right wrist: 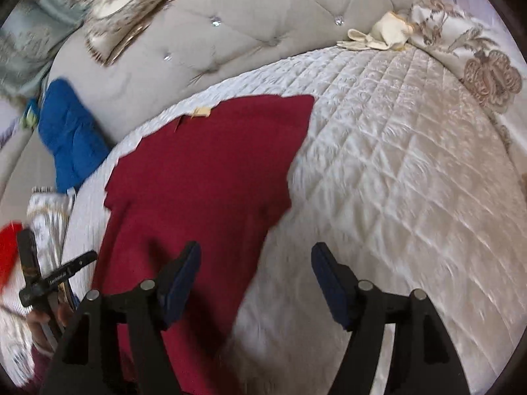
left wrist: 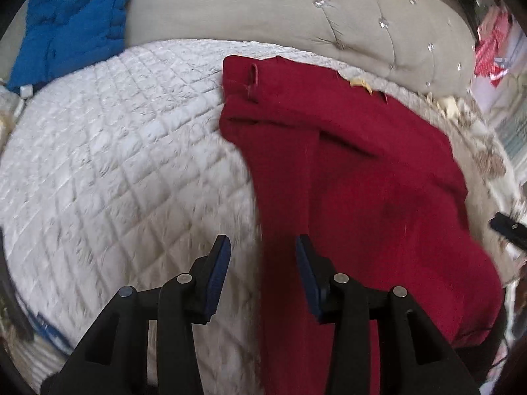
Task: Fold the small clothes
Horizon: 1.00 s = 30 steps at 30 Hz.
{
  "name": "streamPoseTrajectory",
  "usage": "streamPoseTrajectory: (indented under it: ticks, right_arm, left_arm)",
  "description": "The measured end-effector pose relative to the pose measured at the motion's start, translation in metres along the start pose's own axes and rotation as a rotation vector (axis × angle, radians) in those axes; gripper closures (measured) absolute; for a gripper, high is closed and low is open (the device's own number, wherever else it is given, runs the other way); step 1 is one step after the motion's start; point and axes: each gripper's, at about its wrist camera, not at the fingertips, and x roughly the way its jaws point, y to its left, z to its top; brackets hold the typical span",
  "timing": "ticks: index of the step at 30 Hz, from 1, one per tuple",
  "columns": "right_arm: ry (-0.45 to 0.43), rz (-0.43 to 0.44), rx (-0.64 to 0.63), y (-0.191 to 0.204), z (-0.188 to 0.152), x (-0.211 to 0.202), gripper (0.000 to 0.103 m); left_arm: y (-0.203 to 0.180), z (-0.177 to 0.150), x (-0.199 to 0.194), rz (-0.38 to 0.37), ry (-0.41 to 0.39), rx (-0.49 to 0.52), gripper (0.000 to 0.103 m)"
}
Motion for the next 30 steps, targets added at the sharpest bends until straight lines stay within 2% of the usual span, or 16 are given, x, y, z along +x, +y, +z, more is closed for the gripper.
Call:
streamPoseTrajectory:
  ticks: [7,12,17,23,25,30]
  right_arm:
    - [0.010,-0.009,-0.009,0.009,-0.038,-0.019,0.026]
    - [0.022,-0.054,-0.067,0.023,-0.058,-0.027,0.026]
    - [0.014,-0.027,-0.032,0.021,-0.070,-0.035,0.026]
    - [0.015,-0.038,0.007,0.010,-0.075,-0.036,0.023]
    - [0.018,-0.034,0.027,0.006,-0.076,-0.034,0.023]
    - [0.023,-0.041,0.027,0.002,-0.077,-0.031,0.023]
  left_arm:
    - [-0.011,-0.033,-0.007,0.034,-0.007,0.004,0.083]
    - [-0.017,-0.046,-0.006,0.043,0.007,0.011,0.083]
    - [-0.022,-0.051,-0.003,0.056,0.001,0.022,0.083]
    - [-0.021,-0.053,0.000,0.045,-0.007,0.001,0.075]
    - [-0.021,-0.054,0.001,0.035,-0.009,-0.009,0.067]
    - [-0.022,-0.057,0.003,0.027,-0.010,-0.002,0.055]
